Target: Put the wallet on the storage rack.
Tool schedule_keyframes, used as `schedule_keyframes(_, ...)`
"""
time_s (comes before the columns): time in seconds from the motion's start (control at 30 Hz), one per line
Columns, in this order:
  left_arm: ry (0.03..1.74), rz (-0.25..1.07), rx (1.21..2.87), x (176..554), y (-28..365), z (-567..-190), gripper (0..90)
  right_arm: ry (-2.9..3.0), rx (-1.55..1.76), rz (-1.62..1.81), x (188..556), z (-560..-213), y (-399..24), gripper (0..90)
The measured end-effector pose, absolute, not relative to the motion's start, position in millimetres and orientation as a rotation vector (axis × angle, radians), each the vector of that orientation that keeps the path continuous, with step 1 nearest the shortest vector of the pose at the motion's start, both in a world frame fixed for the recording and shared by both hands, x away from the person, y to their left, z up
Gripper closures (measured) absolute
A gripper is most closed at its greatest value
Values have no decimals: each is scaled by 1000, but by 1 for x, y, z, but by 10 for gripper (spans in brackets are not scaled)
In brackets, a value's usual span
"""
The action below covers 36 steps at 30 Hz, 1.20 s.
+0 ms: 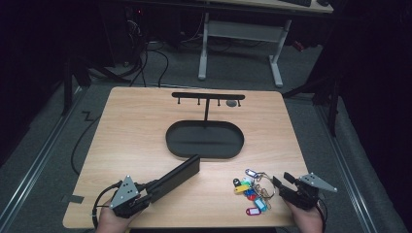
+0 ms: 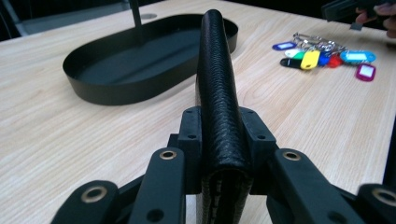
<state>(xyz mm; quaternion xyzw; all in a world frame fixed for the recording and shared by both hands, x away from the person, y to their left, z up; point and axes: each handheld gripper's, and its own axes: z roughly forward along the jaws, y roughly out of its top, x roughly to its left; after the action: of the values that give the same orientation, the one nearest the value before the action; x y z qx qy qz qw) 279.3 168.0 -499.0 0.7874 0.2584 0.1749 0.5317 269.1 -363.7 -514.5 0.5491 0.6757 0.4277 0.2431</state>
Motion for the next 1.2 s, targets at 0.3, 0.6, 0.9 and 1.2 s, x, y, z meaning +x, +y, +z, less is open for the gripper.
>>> schedule_keyframes(0.3, 522, 488, 1855, 278, 162, -492, 738, 1864, 1474, 1165, 262, -512, -361, 439)
schedule_keyframes(0.6, 463, 553, 1846, 296, 145, -477, 740, 1856, 1470, 1159, 250, -511, -366, 440)
schedule_keyframes(0.9, 334, 621, 1927, 326, 115, -457, 742, 1852, 1478, 1186, 256, -512, -370, 441)
schedule_keyframes(1.2, 187, 667, 2009, 348, 86, -453, 742, 1810, 1488, 1199, 252, -509, -378, 441)
